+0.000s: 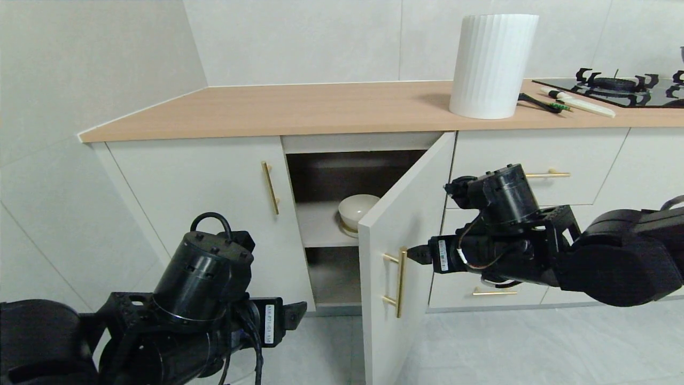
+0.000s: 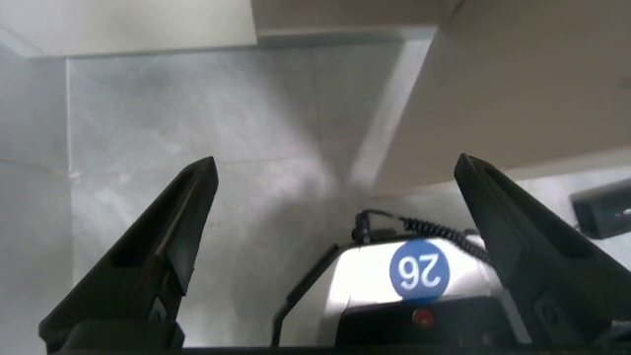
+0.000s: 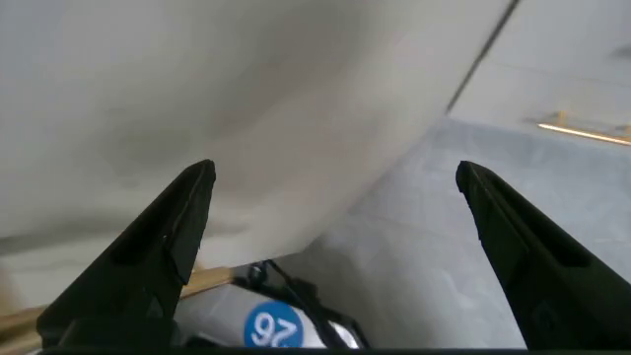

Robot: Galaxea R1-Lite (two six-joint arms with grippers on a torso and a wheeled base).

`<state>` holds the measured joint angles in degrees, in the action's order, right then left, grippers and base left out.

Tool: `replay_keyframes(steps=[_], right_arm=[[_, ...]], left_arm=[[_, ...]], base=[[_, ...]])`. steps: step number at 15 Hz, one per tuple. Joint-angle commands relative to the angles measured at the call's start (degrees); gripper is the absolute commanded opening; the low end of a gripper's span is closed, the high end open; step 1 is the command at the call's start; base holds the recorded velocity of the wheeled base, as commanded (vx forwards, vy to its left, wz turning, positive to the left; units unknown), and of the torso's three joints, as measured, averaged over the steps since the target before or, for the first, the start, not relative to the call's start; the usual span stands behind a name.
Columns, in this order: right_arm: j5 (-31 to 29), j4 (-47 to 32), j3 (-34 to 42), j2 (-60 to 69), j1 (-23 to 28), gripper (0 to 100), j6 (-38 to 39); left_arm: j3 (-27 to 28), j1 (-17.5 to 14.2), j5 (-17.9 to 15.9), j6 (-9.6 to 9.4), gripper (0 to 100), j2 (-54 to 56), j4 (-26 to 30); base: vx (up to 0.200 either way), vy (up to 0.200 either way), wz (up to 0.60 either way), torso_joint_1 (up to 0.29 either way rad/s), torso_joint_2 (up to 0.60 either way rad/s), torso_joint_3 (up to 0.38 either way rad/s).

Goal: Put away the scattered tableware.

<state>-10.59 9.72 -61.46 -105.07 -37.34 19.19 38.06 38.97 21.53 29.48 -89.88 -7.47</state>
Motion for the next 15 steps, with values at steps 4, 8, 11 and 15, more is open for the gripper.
replay_keyframes(steps=[4, 8, 11, 15], right_arm=[[0.1, 6.6, -0.2, -5.1, 0.7, 100, 3.8], [-0.3, 6.7, -2.7, -6.4, 0.9, 100, 7.3], [-0.7, 6.7, -4.9, -8.0, 0.9, 100, 10.2], [-0.7, 6.7, -5.4, -8.2, 1.1, 100, 11.2]], left_arm=[[0.3, -1.9, 0.0, 0.05, 100, 0.5, -1.1], [1.0, -3.6, 0.0, 0.23, 100, 0.5, -1.3], [0.9, -4.3, 0.0, 0.05, 100, 0.5, -1.2], [0.7, -4.5, 0.5, -0.3, 100, 0.8, -0.3]], base=[[0.0, 0.0, 0.0, 0.0, 0.0, 0.0], [0.0, 0.0, 0.0, 0.0, 0.0, 0.0], [0.133, 0.0, 0.0, 0.003, 0.0, 0.0], [0.15, 0.0, 0.0, -0.001, 0.0, 0.003]])
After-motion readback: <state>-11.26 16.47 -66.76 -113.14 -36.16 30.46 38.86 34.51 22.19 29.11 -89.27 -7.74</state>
